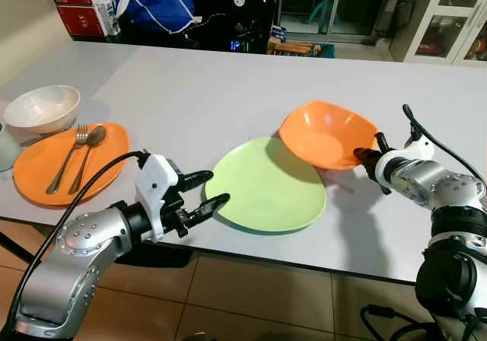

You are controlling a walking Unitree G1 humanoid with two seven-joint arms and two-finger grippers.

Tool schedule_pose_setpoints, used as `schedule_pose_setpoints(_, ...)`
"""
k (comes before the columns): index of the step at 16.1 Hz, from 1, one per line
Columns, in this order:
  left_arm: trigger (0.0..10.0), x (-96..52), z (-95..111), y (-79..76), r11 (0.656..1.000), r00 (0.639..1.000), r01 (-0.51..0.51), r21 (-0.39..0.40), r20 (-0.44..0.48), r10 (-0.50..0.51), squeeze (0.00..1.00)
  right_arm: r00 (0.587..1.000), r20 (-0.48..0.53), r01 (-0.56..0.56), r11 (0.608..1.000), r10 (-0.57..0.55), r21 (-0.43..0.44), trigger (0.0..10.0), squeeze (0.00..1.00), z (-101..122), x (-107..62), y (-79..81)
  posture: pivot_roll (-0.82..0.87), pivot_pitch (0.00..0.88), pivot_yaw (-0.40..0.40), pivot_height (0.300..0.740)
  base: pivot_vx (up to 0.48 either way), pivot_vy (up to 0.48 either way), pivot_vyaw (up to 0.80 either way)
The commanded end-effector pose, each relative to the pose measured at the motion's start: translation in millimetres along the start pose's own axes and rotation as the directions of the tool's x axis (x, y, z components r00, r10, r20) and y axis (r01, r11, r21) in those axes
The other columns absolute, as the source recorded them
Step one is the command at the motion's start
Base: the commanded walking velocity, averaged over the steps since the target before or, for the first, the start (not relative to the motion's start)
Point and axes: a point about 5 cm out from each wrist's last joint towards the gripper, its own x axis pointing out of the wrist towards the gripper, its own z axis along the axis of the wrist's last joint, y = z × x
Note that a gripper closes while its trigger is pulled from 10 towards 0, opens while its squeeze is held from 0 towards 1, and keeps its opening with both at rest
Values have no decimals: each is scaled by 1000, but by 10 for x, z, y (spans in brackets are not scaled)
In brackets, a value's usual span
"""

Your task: Setting the table

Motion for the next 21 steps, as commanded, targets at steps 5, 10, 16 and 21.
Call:
schedule_pose_setpoints(5, 10000, 2, 21, -6, 1000, 1000, 0, 16, -7, 0, 0, 999, 22, -25, 999, 26, -23, 10000, 0, 78, -11, 126, -17, 0, 11, 740, 0, 0, 0)
schedule_pose_setpoints(10, 10000, 12, 20, 7, 1000, 1000, -7, 18, -11, 7, 0, 1000, 24, -17, 999, 18, -43, 10000, 1000, 89, -10, 142, -19, 0, 11, 740, 0, 0, 0)
schedule_pose_setpoints(16, 10000, 66, 23, 25, 1000, 1000, -8, 23, -17, 9, 0, 999, 42, 11, 999, -9, -42, 10000, 1000, 140, -36, 80, -29, 0, 19, 740, 0, 0, 0)
schedule_pose_setpoints(21, 10000, 98, 14, 2, 1000, 1000, -1, 20, -14, 1, 0, 998, 59, 40, 999, -39, -13, 10000, 1000, 162, -43, -22, -29, 0, 16, 740, 0, 0, 0)
